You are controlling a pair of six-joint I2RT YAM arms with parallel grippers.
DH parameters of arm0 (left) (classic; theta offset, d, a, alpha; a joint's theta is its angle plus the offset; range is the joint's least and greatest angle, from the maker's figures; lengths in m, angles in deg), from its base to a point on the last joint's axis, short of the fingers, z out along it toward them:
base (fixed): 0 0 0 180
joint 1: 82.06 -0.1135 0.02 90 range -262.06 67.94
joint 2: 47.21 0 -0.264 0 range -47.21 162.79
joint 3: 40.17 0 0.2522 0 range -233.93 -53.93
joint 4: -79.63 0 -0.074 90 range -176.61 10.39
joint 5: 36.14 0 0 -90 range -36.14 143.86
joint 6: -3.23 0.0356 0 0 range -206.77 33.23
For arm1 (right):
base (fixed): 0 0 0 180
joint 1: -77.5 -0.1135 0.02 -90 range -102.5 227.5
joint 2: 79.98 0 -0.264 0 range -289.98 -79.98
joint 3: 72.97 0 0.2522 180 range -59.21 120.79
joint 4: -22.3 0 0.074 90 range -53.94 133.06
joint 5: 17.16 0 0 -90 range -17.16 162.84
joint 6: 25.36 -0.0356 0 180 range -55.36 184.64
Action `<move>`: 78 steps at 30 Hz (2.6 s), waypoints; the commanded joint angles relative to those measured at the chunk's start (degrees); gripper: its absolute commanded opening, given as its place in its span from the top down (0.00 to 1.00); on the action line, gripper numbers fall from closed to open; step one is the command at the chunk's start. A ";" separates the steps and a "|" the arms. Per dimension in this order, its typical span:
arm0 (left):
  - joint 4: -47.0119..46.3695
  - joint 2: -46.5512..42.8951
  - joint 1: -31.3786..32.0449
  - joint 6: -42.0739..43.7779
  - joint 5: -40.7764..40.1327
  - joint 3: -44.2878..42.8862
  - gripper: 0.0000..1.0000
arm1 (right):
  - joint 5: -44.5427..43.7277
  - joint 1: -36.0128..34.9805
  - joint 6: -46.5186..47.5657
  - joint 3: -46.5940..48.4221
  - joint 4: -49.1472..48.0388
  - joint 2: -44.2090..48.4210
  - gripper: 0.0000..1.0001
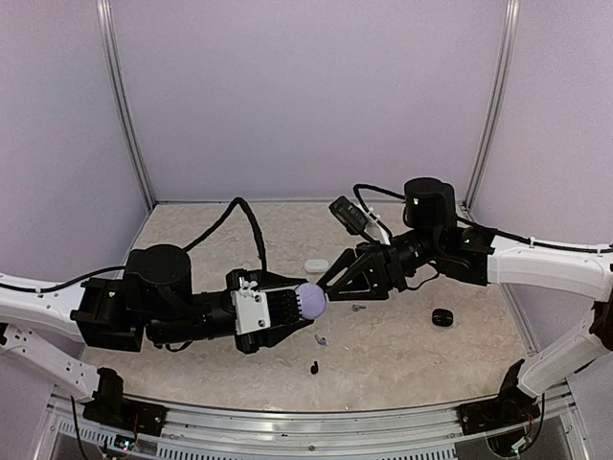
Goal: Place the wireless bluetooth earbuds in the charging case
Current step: Pass from the left arm to the right, then pass from the right arm to the left
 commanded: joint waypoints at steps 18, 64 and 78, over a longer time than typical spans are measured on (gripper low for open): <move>-1.54 2.09 0.52 5.03 1.21 -1.61 0.61 | 3.08 -4.27 -1.44 2.99 -2.20 -3.59 0.73; -35.43 3.67 -11.64 -42.22 19.26 5.64 0.59 | -16.74 -4.29 14.33 3.74 -13.07 3.09 0.93; -37.27 5.18 -11.74 -43.01 15.00 5.48 0.69 | -17.55 -4.69 13.20 1.79 -15.09 3.43 0.93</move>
